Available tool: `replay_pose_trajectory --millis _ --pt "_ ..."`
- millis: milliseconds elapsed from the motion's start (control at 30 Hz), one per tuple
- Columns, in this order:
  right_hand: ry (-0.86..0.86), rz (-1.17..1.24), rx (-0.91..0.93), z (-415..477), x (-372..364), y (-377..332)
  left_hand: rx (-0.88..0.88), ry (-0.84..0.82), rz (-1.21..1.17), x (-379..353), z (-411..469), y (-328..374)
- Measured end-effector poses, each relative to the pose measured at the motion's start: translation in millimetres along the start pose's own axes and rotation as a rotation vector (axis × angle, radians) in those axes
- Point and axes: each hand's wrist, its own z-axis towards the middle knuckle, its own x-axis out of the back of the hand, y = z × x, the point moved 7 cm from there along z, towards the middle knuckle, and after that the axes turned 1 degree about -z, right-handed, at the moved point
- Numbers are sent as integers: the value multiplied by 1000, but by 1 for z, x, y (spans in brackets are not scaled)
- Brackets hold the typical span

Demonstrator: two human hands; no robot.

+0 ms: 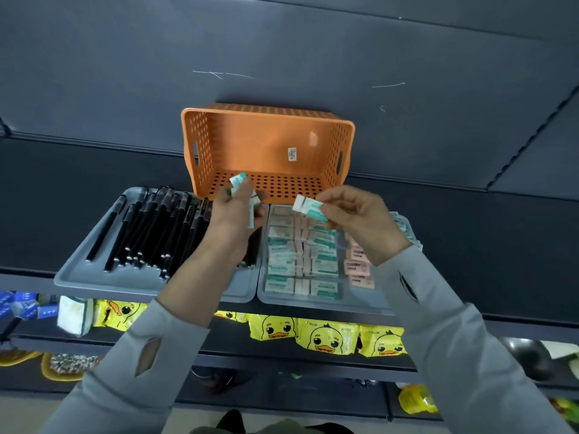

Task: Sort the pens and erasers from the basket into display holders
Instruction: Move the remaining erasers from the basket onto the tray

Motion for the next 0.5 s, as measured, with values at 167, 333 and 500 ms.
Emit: replay_pose_trajectory --millis 167,333,500 --pt "-68 -160 -88 -14 21 15 48 -54 -50 -5 -2 -6" --pt "-194 -367 -115 -28 7 33 55 -94 11 -10 -6 -12" --pt "-67 -726 138 -27 -2 29 10 -142 97 -13 -10 -15"
